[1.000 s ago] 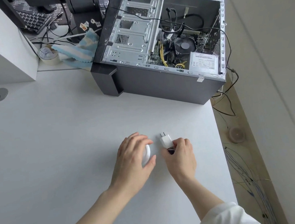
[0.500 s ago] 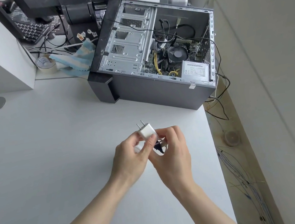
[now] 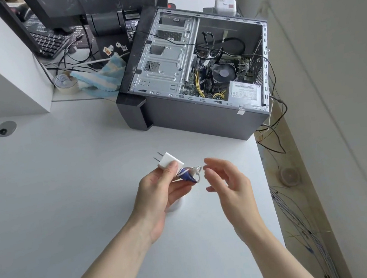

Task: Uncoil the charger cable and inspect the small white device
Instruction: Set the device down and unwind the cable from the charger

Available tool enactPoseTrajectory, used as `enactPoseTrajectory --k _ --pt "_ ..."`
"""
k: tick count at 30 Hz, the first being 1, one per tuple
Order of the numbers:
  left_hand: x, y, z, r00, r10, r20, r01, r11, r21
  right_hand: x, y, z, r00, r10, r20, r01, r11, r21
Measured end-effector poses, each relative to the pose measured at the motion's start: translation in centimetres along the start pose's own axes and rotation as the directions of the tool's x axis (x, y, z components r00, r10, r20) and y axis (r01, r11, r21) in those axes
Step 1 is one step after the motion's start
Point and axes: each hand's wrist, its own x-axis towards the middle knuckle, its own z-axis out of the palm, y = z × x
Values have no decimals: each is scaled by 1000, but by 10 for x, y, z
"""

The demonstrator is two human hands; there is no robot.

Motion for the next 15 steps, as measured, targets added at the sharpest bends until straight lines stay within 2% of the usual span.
enactPoseTrajectory --k 4,15 --pt "3 -2 -3 999 -48 4 48 999 -20 7 1 -2 997 29 74 -30 999 20" --pt "7 0 -7 993 -115 14 115 993 -16 21 -1 -5 977 -74 200 121 964 -235"
